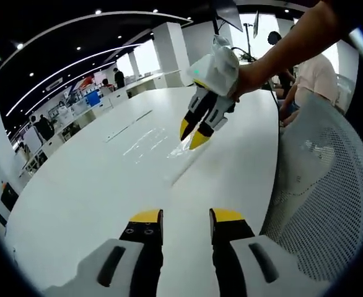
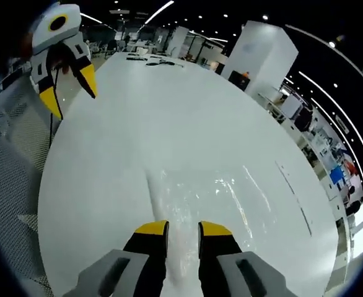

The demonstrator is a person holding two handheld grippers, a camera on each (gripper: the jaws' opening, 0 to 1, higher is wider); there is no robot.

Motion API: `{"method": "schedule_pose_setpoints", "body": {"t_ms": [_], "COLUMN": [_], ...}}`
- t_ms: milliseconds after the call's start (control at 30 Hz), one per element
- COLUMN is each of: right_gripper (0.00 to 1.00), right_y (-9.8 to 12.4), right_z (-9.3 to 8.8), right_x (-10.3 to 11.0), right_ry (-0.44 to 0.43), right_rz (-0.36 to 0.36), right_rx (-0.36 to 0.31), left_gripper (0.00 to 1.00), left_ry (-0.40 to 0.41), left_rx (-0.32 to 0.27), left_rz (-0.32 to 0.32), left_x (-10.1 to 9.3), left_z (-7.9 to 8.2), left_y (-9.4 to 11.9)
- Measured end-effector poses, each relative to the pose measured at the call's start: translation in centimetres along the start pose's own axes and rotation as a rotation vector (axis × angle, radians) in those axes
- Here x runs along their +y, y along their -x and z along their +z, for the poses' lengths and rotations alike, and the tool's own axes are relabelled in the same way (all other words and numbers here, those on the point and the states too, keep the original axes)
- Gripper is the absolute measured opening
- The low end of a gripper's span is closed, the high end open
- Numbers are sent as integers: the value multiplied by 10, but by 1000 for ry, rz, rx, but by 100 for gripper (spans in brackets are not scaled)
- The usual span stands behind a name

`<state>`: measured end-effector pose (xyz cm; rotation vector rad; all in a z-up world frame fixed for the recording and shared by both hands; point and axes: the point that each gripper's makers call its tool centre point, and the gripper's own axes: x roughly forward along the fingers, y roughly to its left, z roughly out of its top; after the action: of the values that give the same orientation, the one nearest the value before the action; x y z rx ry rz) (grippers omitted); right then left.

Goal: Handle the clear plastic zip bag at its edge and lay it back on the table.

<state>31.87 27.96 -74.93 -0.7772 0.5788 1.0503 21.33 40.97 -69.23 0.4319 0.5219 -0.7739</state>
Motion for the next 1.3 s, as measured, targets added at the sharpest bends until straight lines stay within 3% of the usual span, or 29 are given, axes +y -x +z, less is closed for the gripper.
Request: {"method": "schedule_pose_setpoints", "body": {"t_ms": [333, 567, 1300], "right_gripper": [26, 36, 52], "right_y": [17, 36, 61], "right_z": [13, 20, 14], "right_x": [1, 5, 12], "right_ry": [-39, -138, -236], "right_rz": [-22, -49, -95], "right_rx": [-39, -94, -161], "left_gripper": [29, 31, 39], "left_ry": [5, 23, 54], "left_rx": [-11, -11, -18], "left_rz": [8, 17, 26], "left_x": [2, 3, 5], "left_z": [3, 2, 2], "left_y": [1, 4, 6]}}
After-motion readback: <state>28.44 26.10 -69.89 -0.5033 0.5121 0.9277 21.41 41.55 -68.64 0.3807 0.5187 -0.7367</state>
